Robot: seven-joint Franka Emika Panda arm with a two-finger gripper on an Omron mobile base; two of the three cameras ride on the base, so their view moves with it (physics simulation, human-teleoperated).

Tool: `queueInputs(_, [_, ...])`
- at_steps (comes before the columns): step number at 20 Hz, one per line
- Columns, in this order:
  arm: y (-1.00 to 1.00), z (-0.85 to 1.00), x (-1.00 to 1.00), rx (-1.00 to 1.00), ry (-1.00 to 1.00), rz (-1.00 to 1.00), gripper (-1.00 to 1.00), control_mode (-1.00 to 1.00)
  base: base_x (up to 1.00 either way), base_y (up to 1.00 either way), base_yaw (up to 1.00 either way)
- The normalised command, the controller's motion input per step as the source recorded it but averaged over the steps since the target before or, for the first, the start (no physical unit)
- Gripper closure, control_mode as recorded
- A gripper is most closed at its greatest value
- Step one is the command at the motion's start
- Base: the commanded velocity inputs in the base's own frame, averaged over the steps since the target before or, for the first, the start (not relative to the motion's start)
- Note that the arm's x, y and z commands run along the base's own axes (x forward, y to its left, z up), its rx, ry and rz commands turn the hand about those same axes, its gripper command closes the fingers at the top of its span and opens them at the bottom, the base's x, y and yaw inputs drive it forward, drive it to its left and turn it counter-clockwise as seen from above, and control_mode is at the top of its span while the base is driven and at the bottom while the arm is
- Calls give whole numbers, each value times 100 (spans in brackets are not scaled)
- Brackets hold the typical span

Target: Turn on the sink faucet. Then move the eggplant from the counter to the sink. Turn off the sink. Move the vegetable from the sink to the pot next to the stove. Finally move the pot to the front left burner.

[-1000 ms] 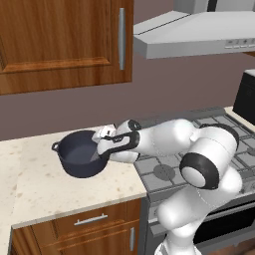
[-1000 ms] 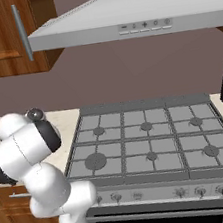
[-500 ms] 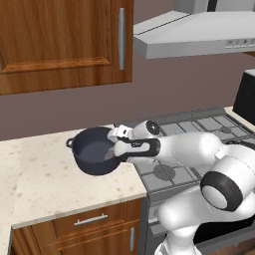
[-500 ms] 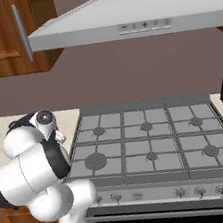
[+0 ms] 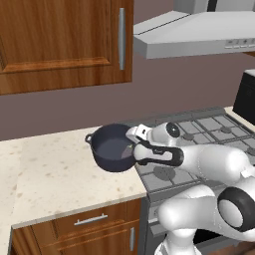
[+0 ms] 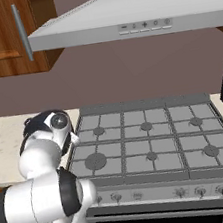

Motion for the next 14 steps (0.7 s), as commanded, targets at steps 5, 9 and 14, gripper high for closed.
queueInputs(5, [-59, 1, -5, 0, 0, -11, 100, -100, 0, 0, 0])
queueInputs(9, [-66, 0, 0, 0, 0, -11, 100, -100, 0, 0, 0])
queueInputs(14, [-65, 0, 0, 0, 0, -11, 100, -100, 0, 0, 0])
